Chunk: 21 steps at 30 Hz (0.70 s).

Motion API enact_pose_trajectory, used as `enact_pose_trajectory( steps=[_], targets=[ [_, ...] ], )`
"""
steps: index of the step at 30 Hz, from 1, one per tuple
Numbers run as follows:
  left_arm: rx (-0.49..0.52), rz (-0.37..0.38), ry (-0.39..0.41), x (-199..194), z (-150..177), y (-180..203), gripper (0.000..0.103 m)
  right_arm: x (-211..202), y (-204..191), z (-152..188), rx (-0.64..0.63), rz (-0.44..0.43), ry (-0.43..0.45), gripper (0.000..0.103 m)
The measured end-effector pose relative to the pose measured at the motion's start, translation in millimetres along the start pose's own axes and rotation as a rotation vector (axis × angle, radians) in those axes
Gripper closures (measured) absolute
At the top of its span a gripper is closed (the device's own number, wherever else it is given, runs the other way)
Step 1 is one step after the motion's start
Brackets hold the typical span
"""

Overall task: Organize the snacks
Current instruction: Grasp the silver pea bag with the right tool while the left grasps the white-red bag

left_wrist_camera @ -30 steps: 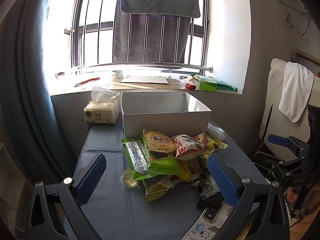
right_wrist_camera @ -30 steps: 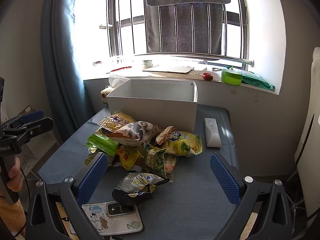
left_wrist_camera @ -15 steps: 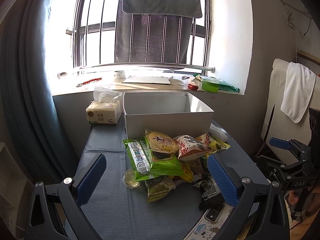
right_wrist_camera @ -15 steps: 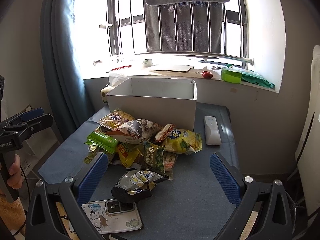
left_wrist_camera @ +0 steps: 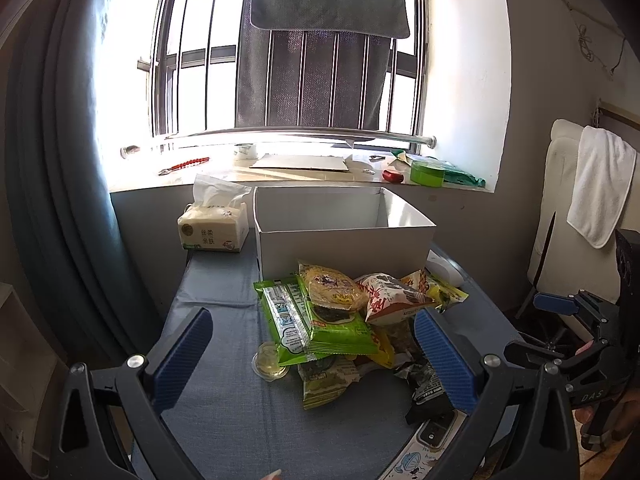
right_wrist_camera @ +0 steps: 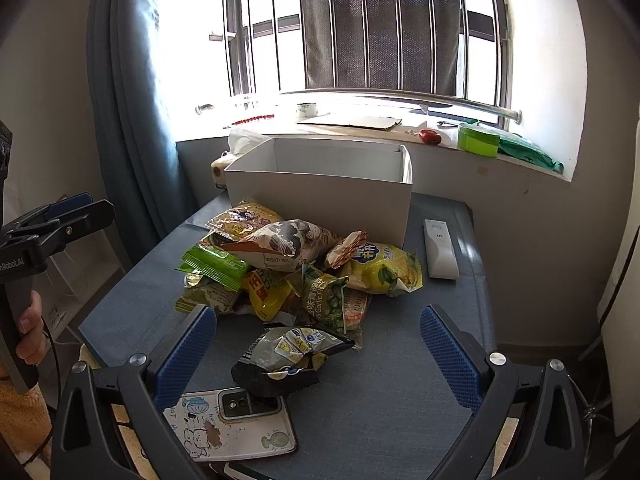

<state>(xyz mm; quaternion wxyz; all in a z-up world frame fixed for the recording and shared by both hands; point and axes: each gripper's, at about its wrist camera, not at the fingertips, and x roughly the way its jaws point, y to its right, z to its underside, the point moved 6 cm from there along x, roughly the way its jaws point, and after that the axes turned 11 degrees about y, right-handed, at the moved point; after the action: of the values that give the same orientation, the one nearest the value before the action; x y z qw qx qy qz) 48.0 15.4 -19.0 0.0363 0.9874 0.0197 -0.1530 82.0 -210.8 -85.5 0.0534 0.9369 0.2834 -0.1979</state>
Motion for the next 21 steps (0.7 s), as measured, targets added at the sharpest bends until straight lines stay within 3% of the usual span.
enact_pose_trajectory(
  steps=[7,11,14,17,21],
  targets=[
    [0.007,-0.023,0.03,-0.3,0.6,-5.8,0.0,25.2,-11.5,20.3,-0.002,-0.042,-0.072,0.0],
    [-0.037,0.06,-0.005,-0.3,6.4,-6.2,0.0,49.7,-15.5,42.9,-0.027,-0.032,-0.149,0.0],
    [-0.032,0.073,-0.027,2.0,12.5,-3.6,0.0,67.0,-18.6,59.4,-0.038,-0.043,-0.199,0.0],
    [-0.044,0.092,-0.046,3.4,17.5,-1.9,0.0,81.4,-15.7,71.9,-0.006,-0.038,-0.245,0.0],
    [-0.068,0.11,-0.066,6.2,24.2,-2.1,0.0,89.5,-10.8,78.7,0.089,-0.092,-0.262,0.002]
  ],
)
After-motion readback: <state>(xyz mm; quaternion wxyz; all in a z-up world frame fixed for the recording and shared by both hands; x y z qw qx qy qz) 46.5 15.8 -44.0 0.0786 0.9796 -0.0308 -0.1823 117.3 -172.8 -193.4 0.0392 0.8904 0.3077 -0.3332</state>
